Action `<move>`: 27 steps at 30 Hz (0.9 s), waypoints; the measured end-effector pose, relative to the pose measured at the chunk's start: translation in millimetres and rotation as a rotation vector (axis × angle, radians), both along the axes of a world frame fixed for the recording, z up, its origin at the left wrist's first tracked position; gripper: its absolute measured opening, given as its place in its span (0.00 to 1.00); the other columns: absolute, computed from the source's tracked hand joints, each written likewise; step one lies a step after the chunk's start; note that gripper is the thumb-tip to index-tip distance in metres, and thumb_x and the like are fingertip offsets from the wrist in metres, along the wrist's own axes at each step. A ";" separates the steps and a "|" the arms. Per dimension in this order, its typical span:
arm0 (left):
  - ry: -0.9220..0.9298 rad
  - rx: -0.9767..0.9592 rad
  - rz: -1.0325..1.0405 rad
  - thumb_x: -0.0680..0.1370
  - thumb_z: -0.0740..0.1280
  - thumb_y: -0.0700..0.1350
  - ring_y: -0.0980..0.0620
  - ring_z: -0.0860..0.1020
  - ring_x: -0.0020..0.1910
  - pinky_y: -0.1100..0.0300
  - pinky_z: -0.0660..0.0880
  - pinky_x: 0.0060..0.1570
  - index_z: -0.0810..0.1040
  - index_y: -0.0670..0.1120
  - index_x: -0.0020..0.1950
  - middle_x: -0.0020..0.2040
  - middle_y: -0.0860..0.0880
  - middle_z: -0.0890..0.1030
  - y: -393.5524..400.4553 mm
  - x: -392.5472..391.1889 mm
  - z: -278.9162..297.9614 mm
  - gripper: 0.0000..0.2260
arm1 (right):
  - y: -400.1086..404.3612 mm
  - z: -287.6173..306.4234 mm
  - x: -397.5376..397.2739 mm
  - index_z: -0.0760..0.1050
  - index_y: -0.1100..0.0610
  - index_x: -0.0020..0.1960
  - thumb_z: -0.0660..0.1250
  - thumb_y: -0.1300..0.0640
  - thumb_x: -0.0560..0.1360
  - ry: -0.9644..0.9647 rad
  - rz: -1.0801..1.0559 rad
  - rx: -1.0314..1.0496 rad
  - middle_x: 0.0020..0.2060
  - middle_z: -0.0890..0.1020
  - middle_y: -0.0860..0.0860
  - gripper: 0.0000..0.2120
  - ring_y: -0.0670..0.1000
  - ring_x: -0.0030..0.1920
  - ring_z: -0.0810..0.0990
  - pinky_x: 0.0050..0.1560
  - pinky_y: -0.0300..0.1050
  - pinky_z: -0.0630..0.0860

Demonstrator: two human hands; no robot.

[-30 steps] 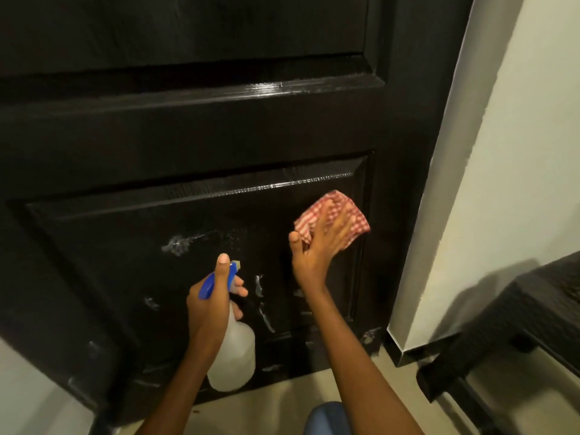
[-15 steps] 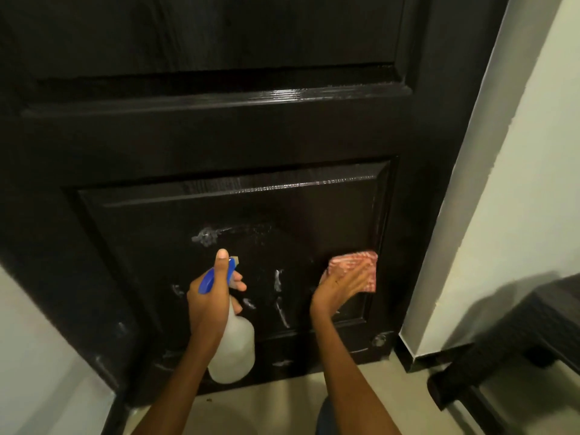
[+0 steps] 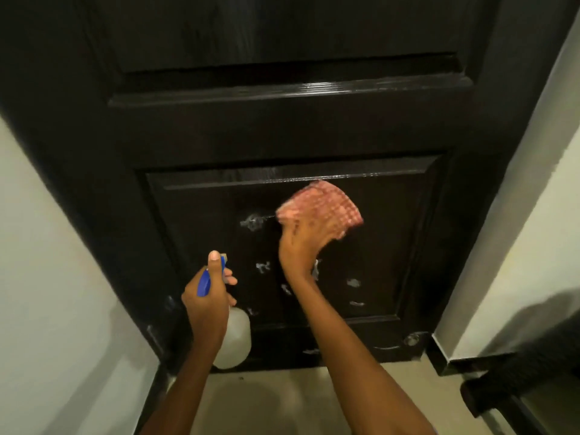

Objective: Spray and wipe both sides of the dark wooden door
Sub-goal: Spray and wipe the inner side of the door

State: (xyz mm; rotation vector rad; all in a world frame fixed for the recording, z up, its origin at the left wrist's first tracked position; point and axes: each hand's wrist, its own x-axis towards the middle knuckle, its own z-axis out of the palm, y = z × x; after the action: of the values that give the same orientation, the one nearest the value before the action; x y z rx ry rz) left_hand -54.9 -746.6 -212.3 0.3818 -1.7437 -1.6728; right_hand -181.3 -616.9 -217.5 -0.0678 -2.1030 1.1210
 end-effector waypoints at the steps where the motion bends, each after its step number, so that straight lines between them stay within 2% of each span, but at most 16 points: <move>1: 0.011 -0.004 0.034 0.81 0.62 0.60 0.46 0.76 0.26 0.55 0.74 0.28 0.83 0.48 0.44 0.36 0.43 0.82 -6.7 2.0 2.1 0.19 | -15.9 0.9 -0.8 0.49 0.46 0.81 0.55 0.45 0.82 0.060 0.114 0.250 0.81 0.43 0.55 0.30 0.59 0.78 0.33 0.74 0.68 0.31; 2: 0.014 -0.011 0.063 0.81 0.62 0.60 0.46 0.76 0.26 0.55 0.74 0.28 0.83 0.49 0.44 0.36 0.43 0.82 -14.8 4.7 3.5 0.18 | -31.9 -0.7 -1.9 0.53 0.45 0.81 0.56 0.45 0.81 0.132 0.201 0.501 0.81 0.46 0.55 0.29 0.59 0.79 0.36 0.73 0.69 0.32; 4: 0.010 -0.030 0.092 0.81 0.61 0.61 0.46 0.76 0.26 0.55 0.74 0.28 0.82 0.51 0.44 0.36 0.43 0.83 -27.8 9.0 3.9 0.18 | -39.5 -27.3 -5.2 0.57 0.45 0.80 0.58 0.45 0.81 0.295 0.339 0.934 0.80 0.53 0.54 0.28 0.60 0.80 0.46 0.73 0.71 0.43; 6: 0.005 -0.047 0.097 0.80 0.61 0.62 0.46 0.76 0.26 0.56 0.74 0.28 0.82 0.50 0.45 0.36 0.43 0.82 -38.5 13.0 0.9 0.19 | -25.6 -71.8 -12.0 0.53 0.46 0.81 0.62 0.48 0.80 0.379 0.489 1.282 0.81 0.53 0.53 0.32 0.58 0.81 0.48 0.76 0.68 0.43; 8: -0.003 -0.038 0.083 0.79 0.61 0.62 0.45 0.76 0.26 0.57 0.74 0.27 0.82 0.47 0.46 0.36 0.42 0.82 -42.6 14.4 -4.1 0.21 | -9.1 -104.0 -14.8 0.48 0.47 0.82 0.60 0.50 0.80 0.366 0.559 1.487 0.82 0.50 0.51 0.34 0.56 0.81 0.46 0.77 0.64 0.42; 9: -0.008 -0.027 0.076 0.79 0.61 0.62 0.45 0.75 0.26 0.57 0.74 0.26 0.82 0.46 0.46 0.36 0.41 0.82 -43.8 15.5 -6.5 0.21 | -3.1 -111.2 -16.0 0.48 0.47 0.82 0.60 0.50 0.81 0.364 0.544 1.491 0.82 0.50 0.51 0.34 0.55 0.81 0.46 0.78 0.63 0.44; 11: -0.012 0.002 0.048 0.78 0.62 0.61 0.45 0.75 0.25 0.59 0.74 0.25 0.82 0.43 0.45 0.36 0.41 0.82 -42.9 16.2 -10.9 0.22 | 13.3 -109.9 -15.4 0.54 0.46 0.81 0.62 0.47 0.80 0.316 0.451 1.355 0.80 0.57 0.50 0.33 0.53 0.80 0.47 0.78 0.63 0.51; 13: -0.024 0.018 0.014 0.78 0.62 0.61 0.46 0.75 0.25 0.60 0.74 0.24 0.82 0.40 0.45 0.36 0.40 0.82 -38.2 14.9 -17.1 0.24 | 37.9 -99.4 -14.9 0.61 0.44 0.79 0.62 0.45 0.79 0.263 0.281 1.093 0.78 0.63 0.50 0.29 0.52 0.80 0.50 0.75 0.64 0.57; 14: -0.035 0.021 -0.005 0.78 0.62 0.62 0.46 0.75 0.25 0.61 0.74 0.24 0.81 0.39 0.45 0.36 0.40 0.82 -33.8 13.7 -21.2 0.26 | 54.7 -94.6 -15.0 0.61 0.45 0.78 0.60 0.44 0.79 0.228 0.178 0.938 0.78 0.64 0.52 0.28 0.55 0.79 0.52 0.74 0.64 0.57; 17: -0.064 0.007 -0.042 0.76 0.61 0.63 0.50 0.76 0.24 0.63 0.74 0.24 0.81 0.38 0.46 0.36 0.40 0.83 -21.4 10.5 -29.5 0.27 | 102.0 -79.7 -15.2 0.50 0.51 0.81 0.55 0.43 0.80 0.040 -0.119 0.373 0.79 0.56 0.61 0.33 0.65 0.78 0.52 0.78 0.62 0.43; 20: -0.068 0.019 -0.060 0.76 0.61 0.63 0.50 0.76 0.24 0.61 0.74 0.25 0.81 0.39 0.46 0.36 0.41 0.83 -12.8 9.5 -31.1 0.26 | 113.3 -53.8 -15.1 0.44 0.56 0.82 0.51 0.41 0.81 -0.037 -0.263 -0.239 0.81 0.46 0.60 0.35 0.62 0.80 0.44 0.79 0.63 0.43; 22: -0.059 0.015 -0.062 0.77 0.61 0.62 0.49 0.76 0.25 0.58 0.75 0.26 0.81 0.41 0.45 0.35 0.42 0.83 -9.5 10.2 -30.2 0.25 | 94.0 -34.7 -13.1 0.45 0.56 0.82 0.53 0.43 0.81 -0.044 -0.279 -0.421 0.81 0.44 0.59 0.35 0.61 0.80 0.41 0.78 0.62 0.41; 23: -0.045 0.007 -0.057 0.77 0.61 0.62 0.48 0.76 0.25 0.57 0.75 0.27 0.81 0.42 0.45 0.35 0.42 0.83 -8.6 10.6 -29.1 0.24 | 79.4 -27.5 -11.7 0.45 0.56 0.82 0.55 0.45 0.81 -0.062 -0.258 -0.416 0.81 0.43 0.60 0.35 0.61 0.80 0.39 0.78 0.62 0.39; 24: -0.028 0.001 -0.050 0.78 0.61 0.62 0.48 0.76 0.25 0.58 0.75 0.26 0.82 0.43 0.45 0.35 0.42 0.82 -8.5 11.3 -27.9 0.23 | 62.7 -23.7 -10.6 0.46 0.56 0.82 0.56 0.46 0.81 -0.074 -0.214 -0.321 0.80 0.43 0.61 0.35 0.62 0.80 0.38 0.77 0.63 0.37; 26: 0.001 0.001 -0.032 0.78 0.61 0.60 0.48 0.75 0.25 0.61 0.74 0.25 0.82 0.45 0.45 0.35 0.42 0.82 -10.9 12.6 -24.6 0.20 | 28.5 -32.9 -5.7 0.51 0.57 0.81 0.55 0.46 0.81 0.005 -0.067 0.117 0.79 0.50 0.64 0.33 0.63 0.79 0.41 0.76 0.65 0.37; 27: 0.007 0.001 -0.019 0.78 0.61 0.60 0.48 0.75 0.25 0.63 0.74 0.24 0.82 0.45 0.46 0.35 0.42 0.82 -13.4 12.9 -23.6 0.20 | 14.5 -46.7 -3.9 0.56 0.56 0.80 0.55 0.46 0.80 0.096 0.037 0.415 0.78 0.56 0.64 0.31 0.64 0.78 0.44 0.75 0.70 0.41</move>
State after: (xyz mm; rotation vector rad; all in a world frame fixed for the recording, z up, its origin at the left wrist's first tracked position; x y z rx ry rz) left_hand -42.0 -759.9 -235.9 0.3607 -1.7464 -1.6869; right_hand -185.2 -602.5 -264.3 0.2184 -2.2125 0.6737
